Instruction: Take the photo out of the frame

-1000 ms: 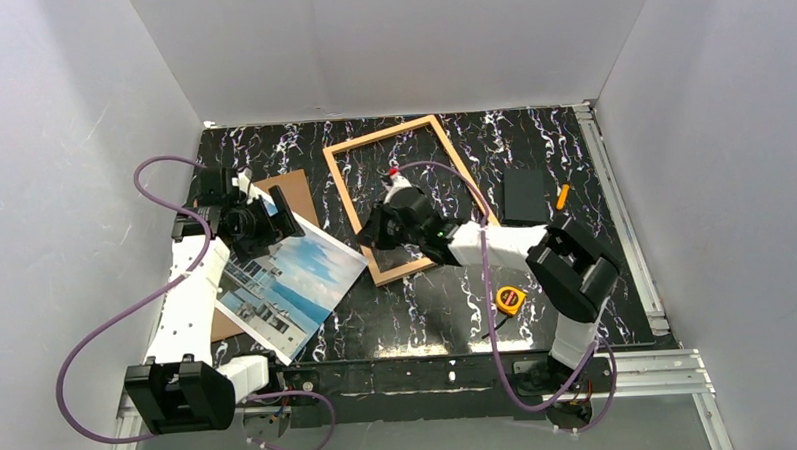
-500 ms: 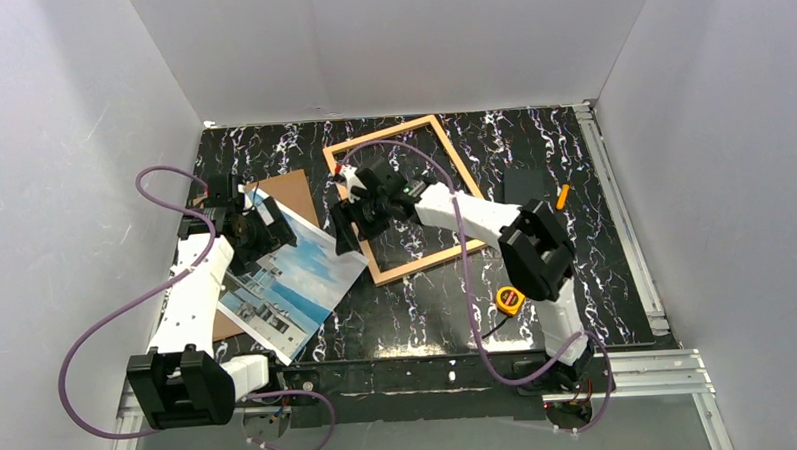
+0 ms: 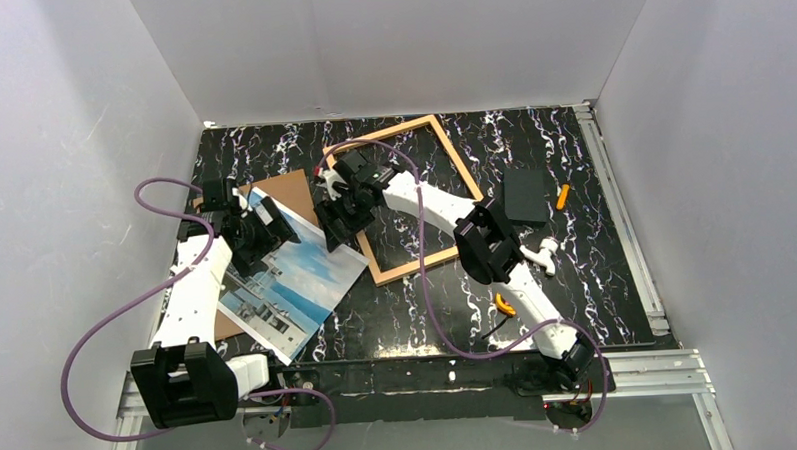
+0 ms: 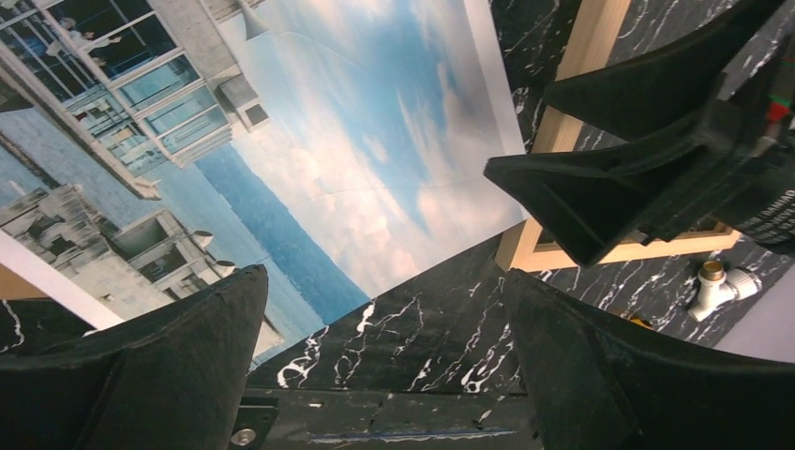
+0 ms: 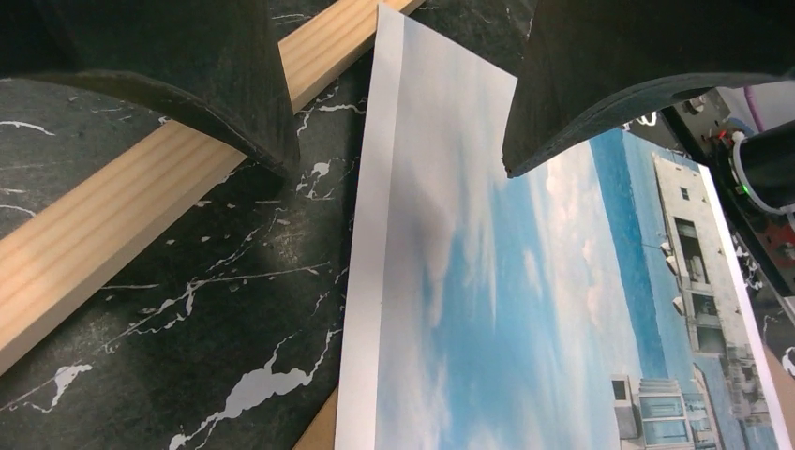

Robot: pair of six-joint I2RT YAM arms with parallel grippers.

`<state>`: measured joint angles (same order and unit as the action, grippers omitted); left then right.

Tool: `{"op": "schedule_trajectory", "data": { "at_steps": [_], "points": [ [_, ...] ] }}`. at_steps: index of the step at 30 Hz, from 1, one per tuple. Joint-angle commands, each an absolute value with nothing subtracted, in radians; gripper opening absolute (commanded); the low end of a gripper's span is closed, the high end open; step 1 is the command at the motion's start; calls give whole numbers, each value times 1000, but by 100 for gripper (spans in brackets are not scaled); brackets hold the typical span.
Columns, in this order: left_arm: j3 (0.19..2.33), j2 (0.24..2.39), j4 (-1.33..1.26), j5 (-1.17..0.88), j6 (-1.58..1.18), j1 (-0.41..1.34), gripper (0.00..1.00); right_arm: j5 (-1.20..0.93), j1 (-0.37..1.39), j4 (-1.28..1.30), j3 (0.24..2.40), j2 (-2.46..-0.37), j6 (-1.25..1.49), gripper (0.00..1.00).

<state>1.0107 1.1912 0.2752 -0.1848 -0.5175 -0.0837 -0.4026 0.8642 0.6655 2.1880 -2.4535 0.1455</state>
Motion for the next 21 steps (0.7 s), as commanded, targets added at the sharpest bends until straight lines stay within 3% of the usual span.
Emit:
{"op": "schedule_trajectory", "data": {
  "at_steps": [1, 14, 21],
  "points": [
    [996, 1168, 310, -250, -531, -101, 98, -362, 867, 744, 2296, -2491, 130, 88],
    [981, 1145, 287, -260, -537, -113, 98, -424, 895, 749, 2251, -2521, 215, 79],
    [980, 1146, 284, -266, -537, -113, 98, -477, 899, 715, 2225, -2511, 278, 65]
  ]
}}
